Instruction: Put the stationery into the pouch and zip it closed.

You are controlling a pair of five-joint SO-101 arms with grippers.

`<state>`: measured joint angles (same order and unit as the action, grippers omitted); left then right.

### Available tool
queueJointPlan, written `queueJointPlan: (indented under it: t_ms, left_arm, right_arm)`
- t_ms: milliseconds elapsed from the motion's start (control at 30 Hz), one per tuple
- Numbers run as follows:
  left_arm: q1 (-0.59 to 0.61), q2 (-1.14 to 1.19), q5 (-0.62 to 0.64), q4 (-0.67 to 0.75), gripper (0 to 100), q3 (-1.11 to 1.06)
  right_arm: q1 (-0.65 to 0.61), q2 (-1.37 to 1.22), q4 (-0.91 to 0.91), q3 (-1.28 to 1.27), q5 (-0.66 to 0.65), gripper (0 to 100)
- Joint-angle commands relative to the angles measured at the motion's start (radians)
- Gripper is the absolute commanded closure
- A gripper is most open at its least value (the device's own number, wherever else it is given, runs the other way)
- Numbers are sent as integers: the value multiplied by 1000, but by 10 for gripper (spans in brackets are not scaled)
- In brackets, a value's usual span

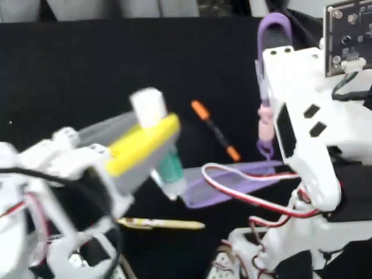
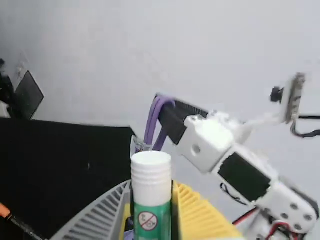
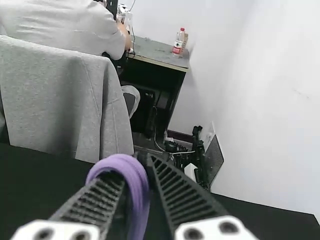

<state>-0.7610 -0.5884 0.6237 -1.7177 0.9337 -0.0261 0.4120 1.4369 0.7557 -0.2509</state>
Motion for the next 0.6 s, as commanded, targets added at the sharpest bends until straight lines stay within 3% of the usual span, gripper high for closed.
queueJointPlan:
  t_ms: [0, 233, 367, 567]
  left_arm:
    - [2, -209, -23, 267, 970, -568]
    - [-88, -621, -140, 807, 971, -1342]
    - [-127, -878, -212, 1073, 971, -1659]
    - [-170, -999, -313, 1125, 971, -1850]
  right_arm:
    - [-11, 10, -31, 1, 14, 988]
    - [-11, 10, -31, 1, 11, 988]
    - [-11, 10, -31, 1, 9, 988]
    - [-11, 10, -31, -1, 8, 988]
